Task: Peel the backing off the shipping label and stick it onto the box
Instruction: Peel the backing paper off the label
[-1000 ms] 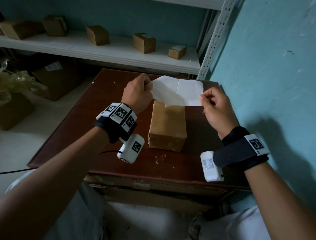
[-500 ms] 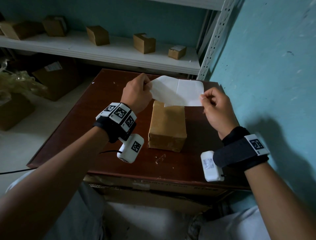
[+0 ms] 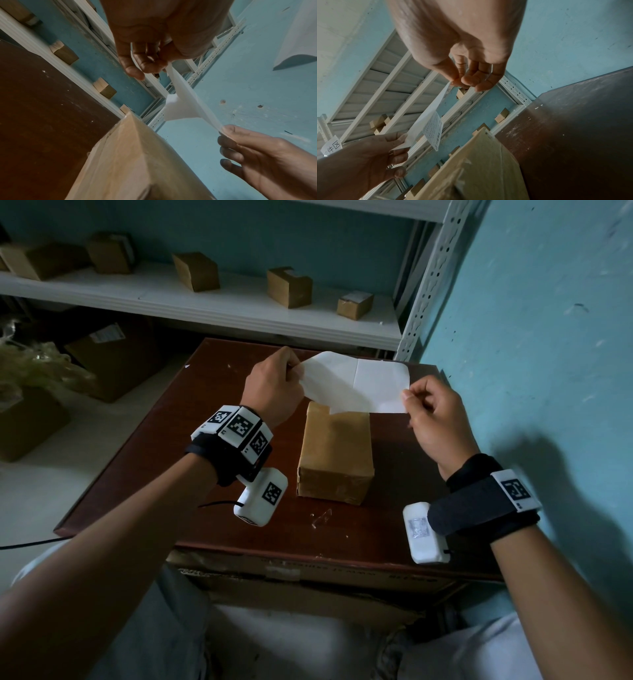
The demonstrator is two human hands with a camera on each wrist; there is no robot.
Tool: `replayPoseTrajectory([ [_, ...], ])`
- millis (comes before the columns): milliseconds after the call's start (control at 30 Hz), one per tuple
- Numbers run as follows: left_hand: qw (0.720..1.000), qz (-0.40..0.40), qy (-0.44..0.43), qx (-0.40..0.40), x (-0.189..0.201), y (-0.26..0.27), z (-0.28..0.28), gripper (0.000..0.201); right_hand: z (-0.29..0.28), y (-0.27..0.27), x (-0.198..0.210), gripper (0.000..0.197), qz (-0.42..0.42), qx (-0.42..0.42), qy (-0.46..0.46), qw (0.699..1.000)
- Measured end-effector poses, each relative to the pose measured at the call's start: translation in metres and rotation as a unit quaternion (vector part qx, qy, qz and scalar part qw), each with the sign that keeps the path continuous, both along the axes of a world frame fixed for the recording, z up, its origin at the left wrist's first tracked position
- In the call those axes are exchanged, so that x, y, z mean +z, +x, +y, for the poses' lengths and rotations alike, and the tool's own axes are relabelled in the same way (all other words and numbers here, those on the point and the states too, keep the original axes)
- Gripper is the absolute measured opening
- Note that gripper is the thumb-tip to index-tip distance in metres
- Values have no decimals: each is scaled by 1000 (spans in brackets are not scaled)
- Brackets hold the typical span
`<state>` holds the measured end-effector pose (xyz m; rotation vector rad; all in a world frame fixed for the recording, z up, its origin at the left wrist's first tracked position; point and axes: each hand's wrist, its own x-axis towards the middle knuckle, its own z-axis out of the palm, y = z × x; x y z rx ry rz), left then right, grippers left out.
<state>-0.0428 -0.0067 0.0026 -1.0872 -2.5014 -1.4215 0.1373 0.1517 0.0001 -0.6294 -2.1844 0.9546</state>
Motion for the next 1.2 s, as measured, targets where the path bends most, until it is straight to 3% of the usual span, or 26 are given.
replayPoseTrajectory([
  [1200,1000,-12,-4,0,1,-3,-3,11,3,1,0,10,1,-2,7,1000],
])
